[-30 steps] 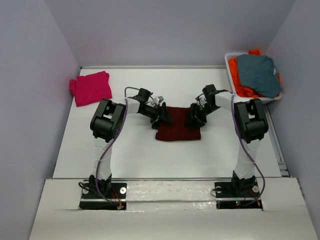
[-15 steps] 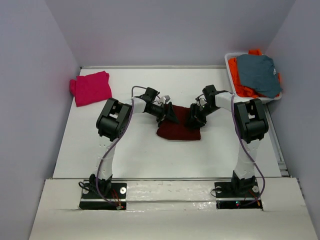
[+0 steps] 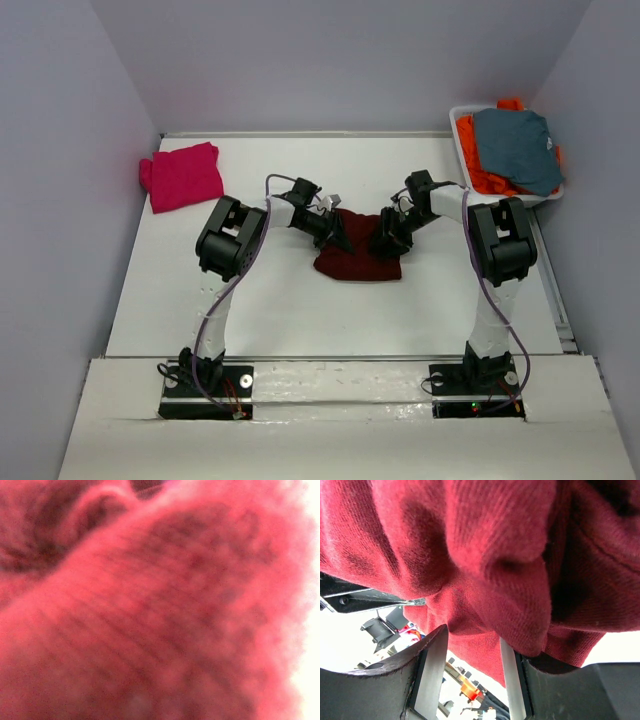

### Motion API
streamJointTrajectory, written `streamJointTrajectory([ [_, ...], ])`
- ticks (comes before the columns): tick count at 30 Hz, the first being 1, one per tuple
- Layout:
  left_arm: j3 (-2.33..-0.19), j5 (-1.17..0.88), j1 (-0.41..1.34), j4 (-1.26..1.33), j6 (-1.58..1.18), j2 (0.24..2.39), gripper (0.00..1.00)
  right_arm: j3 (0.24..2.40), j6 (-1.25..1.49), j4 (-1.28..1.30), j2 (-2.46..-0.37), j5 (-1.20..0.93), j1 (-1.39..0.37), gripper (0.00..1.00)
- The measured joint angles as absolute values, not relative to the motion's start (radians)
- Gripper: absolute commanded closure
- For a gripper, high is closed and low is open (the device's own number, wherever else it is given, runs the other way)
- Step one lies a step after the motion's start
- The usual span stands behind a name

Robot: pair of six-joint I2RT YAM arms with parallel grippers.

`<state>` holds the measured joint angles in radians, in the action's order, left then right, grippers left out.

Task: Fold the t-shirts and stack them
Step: Neatly place the folded tshirt to the corner

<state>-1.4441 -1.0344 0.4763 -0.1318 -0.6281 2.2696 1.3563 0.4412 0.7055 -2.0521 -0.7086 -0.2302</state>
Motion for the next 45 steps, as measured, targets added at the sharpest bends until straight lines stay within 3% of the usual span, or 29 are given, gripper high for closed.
streamJointTrajectory([
  [3, -1.459, -1.019, 0.477, -0.162, -0.607, 2.270, 0.94, 1.356, 0.441, 0.705, -2.052, -0.709, -0.230, 0.47],
  [8, -1.553, -0.908, 0.487, -0.305, -0.538, 2.270, 0.94, 1.355, 0.448, 0.707, -2.032, -0.678, -0.231, 0.27],
  [10, -1.601, -0.821, 0.490, -0.357, -0.507, 2.270, 0.94, 1.355, 0.452, 0.706, -2.004, -0.646, -0.231, 0.25],
  [19, -1.862, -0.240, 0.511, -0.640, -0.435, 2.271, 0.94, 1.414, 0.448, 0.743, -1.957, -0.539, -0.236, 0.24],
  [26, -1.934, 0.139, 0.463, -0.756, -0.423, 2.275, 0.94, 1.422, 0.436, 0.798, -1.957, -0.514, -0.236, 0.24],
  [45, -2.279, 0.599, 0.223, -0.910, -0.355, 2.433, 0.95, 1.427, 0.396, 0.896, -1.957, -0.500, -0.236, 0.24],
])
